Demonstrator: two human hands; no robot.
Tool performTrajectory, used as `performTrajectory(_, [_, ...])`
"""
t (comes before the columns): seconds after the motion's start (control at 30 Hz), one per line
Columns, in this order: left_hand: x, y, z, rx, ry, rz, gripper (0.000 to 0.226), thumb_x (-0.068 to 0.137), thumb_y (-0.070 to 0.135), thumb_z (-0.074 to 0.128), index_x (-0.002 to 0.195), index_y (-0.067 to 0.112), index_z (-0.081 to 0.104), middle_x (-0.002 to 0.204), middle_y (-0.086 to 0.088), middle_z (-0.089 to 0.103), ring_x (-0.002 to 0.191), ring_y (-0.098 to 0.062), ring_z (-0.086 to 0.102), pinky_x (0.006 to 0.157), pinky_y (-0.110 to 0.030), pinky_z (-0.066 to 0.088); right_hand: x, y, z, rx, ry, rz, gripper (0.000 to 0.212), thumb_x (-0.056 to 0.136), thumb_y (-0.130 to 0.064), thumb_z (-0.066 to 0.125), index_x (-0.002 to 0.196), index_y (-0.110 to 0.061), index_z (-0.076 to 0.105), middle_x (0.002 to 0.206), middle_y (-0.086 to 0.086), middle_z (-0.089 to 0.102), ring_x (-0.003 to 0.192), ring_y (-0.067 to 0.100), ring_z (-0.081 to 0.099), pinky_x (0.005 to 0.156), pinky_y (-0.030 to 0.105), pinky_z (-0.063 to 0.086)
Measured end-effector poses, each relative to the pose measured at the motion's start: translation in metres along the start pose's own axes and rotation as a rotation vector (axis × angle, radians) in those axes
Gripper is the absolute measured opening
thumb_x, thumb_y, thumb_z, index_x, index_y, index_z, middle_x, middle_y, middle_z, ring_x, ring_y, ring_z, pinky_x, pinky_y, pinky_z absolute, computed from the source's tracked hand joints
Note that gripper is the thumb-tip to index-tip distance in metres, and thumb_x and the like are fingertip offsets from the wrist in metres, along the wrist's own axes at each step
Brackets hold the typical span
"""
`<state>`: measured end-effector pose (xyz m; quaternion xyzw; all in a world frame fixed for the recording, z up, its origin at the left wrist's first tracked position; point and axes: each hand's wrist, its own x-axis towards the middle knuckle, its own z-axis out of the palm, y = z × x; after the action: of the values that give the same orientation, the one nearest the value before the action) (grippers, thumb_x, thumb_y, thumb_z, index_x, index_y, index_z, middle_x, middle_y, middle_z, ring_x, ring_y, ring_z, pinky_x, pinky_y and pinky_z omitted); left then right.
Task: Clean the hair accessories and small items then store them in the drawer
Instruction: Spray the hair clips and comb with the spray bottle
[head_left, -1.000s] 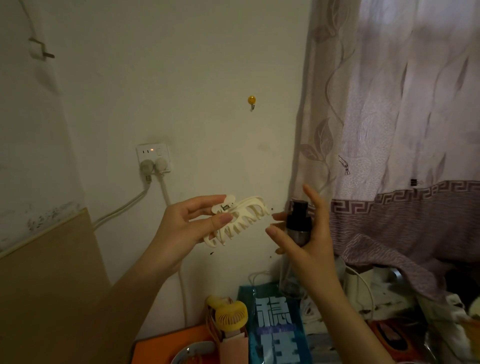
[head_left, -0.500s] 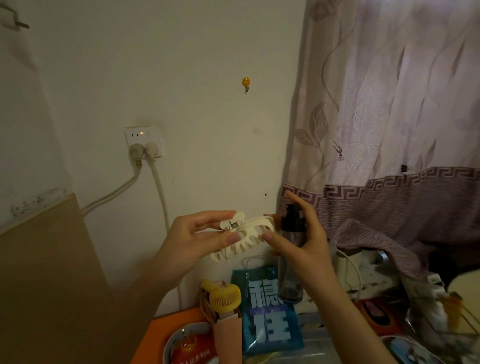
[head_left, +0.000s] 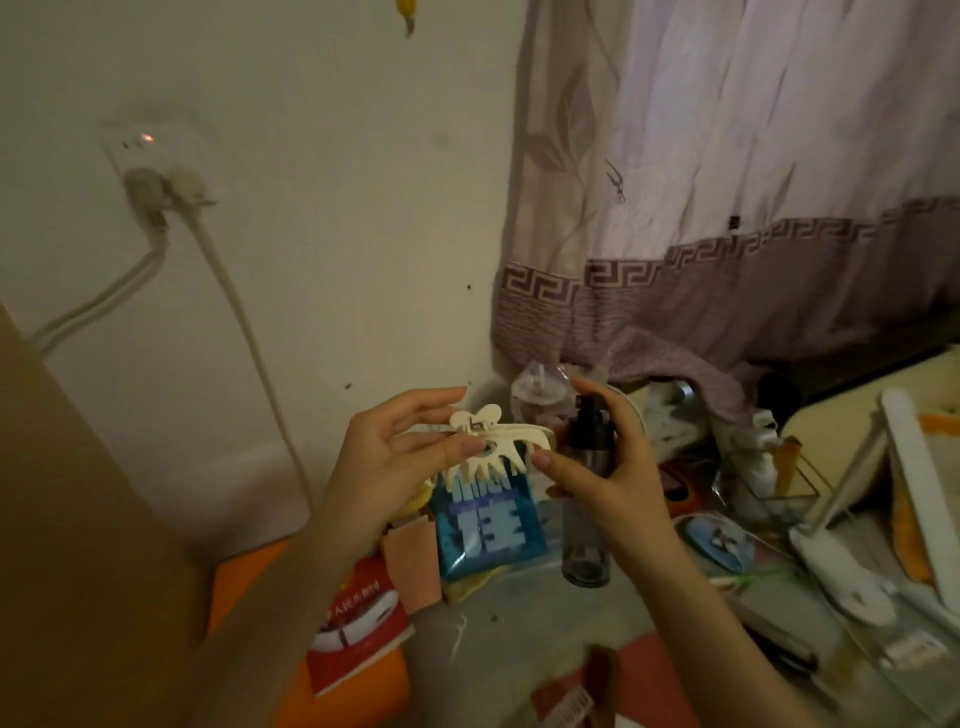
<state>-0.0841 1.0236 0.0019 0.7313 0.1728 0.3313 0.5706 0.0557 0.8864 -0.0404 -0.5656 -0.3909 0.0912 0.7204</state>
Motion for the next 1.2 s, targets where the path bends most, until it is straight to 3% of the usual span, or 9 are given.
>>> performTrajectory(0.1, [-0.004, -0.019, 0.02, -0.016, -0.057, -0.034, 0.046, 0.065, 0.01, 0.078, 0.109, 0.018, 0.066, 0.098, 0.001, 0.072, 0.085, -0.009, 0.07, 0.068, -0.021, 0.056, -0.022, 0.013, -0.018, -0.016, 0.046, 0.069, 0.057, 0.073, -0.011, 0.078, 0.121, -0.031, 0.053, 0.097, 0.004, 0.064, 0.089, 0.019, 0.066, 0.067, 0.035, 0.059])
performTrajectory(0.2, [-0.007, -0.042, 0.044, -0.055, -0.118, -0.082, 0.045, 0.067, 0.0, 0.076, 0.108, 0.015, 0.066, 0.096, 0.001, 0.071, 0.082, -0.006, 0.07, 0.067, -0.018, 0.055, -0.045, 0.026, -0.038, -0.013, 0.128, 0.155, 0.053, 0.078, -0.006, 0.074, 0.122, -0.027, 0.053, 0.089, 0.006, 0.065, 0.083, 0.016, 0.067, 0.06, 0.029, 0.057])
performTrajectory(0.37, [-0.013, -0.076, 0.088, -0.053, -0.233, -0.136, 0.047, 0.057, 0.017, 0.08, 0.102, 0.025, 0.066, 0.093, 0.008, 0.072, 0.086, -0.006, 0.069, 0.073, -0.019, 0.056, -0.081, 0.047, -0.073, -0.082, 0.229, 0.258, 0.054, 0.08, -0.007, 0.073, 0.125, -0.024, 0.051, 0.088, 0.002, 0.065, 0.079, 0.016, 0.067, 0.058, 0.03, 0.057])
performTrajectory(0.53, [-0.016, -0.104, 0.14, -0.027, -0.337, -0.184, 0.043, 0.065, 0.005, 0.08, 0.099, 0.026, 0.066, 0.095, 0.007, 0.07, 0.084, 0.0, 0.067, 0.072, -0.012, 0.052, -0.107, 0.074, -0.115, -0.114, 0.327, 0.363, 0.054, 0.08, -0.007, 0.074, 0.123, -0.032, 0.052, 0.095, 0.013, 0.063, 0.075, 0.026, 0.066, 0.06, 0.035, 0.057])
performTrajectory(0.63, [-0.012, -0.123, 0.176, -0.015, -0.38, -0.233, 0.043, 0.065, 0.007, 0.082, 0.097, 0.03, 0.065, 0.093, 0.01, 0.071, 0.086, -0.001, 0.067, 0.072, -0.014, 0.052, -0.112, 0.091, -0.146, -0.126, 0.372, 0.4, 0.053, 0.079, -0.001, 0.072, 0.122, -0.025, 0.052, 0.09, 0.012, 0.063, 0.071, 0.019, 0.067, 0.06, 0.032, 0.058])
performTrajectory(0.77, [0.004, -0.154, 0.227, 0.018, -0.383, -0.292, 0.045, 0.065, 0.007, 0.083, 0.1, 0.028, 0.065, 0.096, 0.008, 0.07, 0.091, -0.007, 0.067, 0.08, -0.023, 0.054, -0.107, 0.128, -0.194, -0.144, 0.375, 0.461, 0.052, 0.078, -0.003, 0.073, 0.117, -0.033, 0.054, 0.1, 0.009, 0.065, 0.084, 0.018, 0.068, 0.072, 0.036, 0.058])
performTrajectory(0.87, [0.02, -0.175, 0.267, 0.026, -0.358, -0.354, 0.047, 0.063, 0.006, 0.084, 0.102, 0.026, 0.065, 0.093, 0.008, 0.071, 0.088, -0.001, 0.067, 0.078, -0.015, 0.052, -0.095, 0.16, -0.233, -0.162, 0.353, 0.526, 0.053, 0.078, -0.003, 0.074, 0.114, -0.037, 0.055, 0.099, -0.01, 0.066, 0.094, 0.021, 0.065, 0.085, 0.047, 0.055])
performTrajectory(1.07, [0.049, -0.211, 0.334, 0.043, -0.338, -0.433, 0.047, 0.063, 0.001, 0.082, 0.096, 0.028, 0.065, 0.089, 0.01, 0.071, 0.083, 0.003, 0.067, 0.071, -0.011, 0.05, -0.068, 0.202, -0.299, -0.135, 0.332, 0.62, 0.054, 0.079, -0.001, 0.074, 0.114, -0.036, 0.053, 0.096, 0.015, 0.064, 0.088, 0.035, 0.066, 0.074, 0.05, 0.058])
performTrajectory(1.2, [0.065, -0.236, 0.369, 0.059, -0.365, -0.473, 0.046, 0.065, 0.0, 0.081, 0.096, 0.03, 0.065, 0.089, 0.008, 0.072, 0.086, -0.001, 0.067, 0.074, -0.015, 0.052, -0.06, 0.229, -0.328, -0.115, 0.359, 0.713, 0.053, 0.079, -0.004, 0.073, 0.114, -0.036, 0.051, 0.093, 0.011, 0.066, 0.088, 0.031, 0.067, 0.072, 0.047, 0.059])
